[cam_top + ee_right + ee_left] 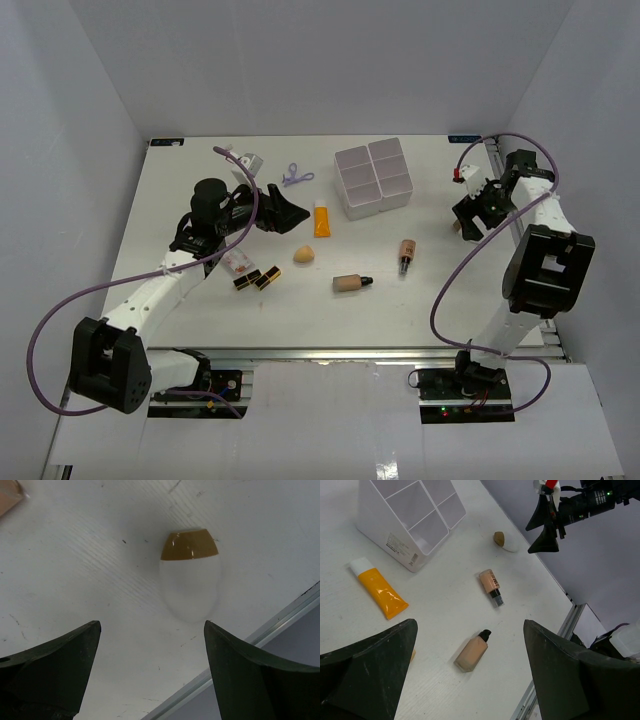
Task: Organize the makeup
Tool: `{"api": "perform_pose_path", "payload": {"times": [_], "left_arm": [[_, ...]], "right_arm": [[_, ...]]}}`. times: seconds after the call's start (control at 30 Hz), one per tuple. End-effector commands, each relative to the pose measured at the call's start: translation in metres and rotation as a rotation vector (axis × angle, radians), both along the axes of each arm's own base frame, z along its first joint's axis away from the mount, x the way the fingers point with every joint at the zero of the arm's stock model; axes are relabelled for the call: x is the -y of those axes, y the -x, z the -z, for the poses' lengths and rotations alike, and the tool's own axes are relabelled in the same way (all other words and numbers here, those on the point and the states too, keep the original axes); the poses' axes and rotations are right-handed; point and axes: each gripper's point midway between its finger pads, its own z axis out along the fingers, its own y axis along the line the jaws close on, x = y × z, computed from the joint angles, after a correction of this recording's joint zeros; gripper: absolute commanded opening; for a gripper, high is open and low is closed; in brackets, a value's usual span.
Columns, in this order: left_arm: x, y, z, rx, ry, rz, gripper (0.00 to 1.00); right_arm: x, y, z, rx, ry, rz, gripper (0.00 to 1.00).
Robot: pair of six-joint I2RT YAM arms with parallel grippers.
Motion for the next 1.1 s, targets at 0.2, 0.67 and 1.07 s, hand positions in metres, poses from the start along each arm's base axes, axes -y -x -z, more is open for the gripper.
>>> {"api": "perform_pose_path", "payload": {"times": [0.2, 0.67, 1.07], "left_arm": [[0.000, 0.006, -0.027, 0.073, 0.021, 0.019, 0.98], [0.000, 0.003, -0.021, 0.061, 0.013, 0.015, 0.98], [-0.001, 0.000, -0.018, 0.054, 0.013, 0.013, 0.98]], "right_arm": [[0.032, -0.021, 0.025, -0.150, 0.107, 0.037, 0.90], [0.034, -0.033, 0.052, -0.211, 0.101, -0.007, 0.90], [0.025, -0.036, 0.070, -0.253, 0.134, -0.048, 0.92]]}}
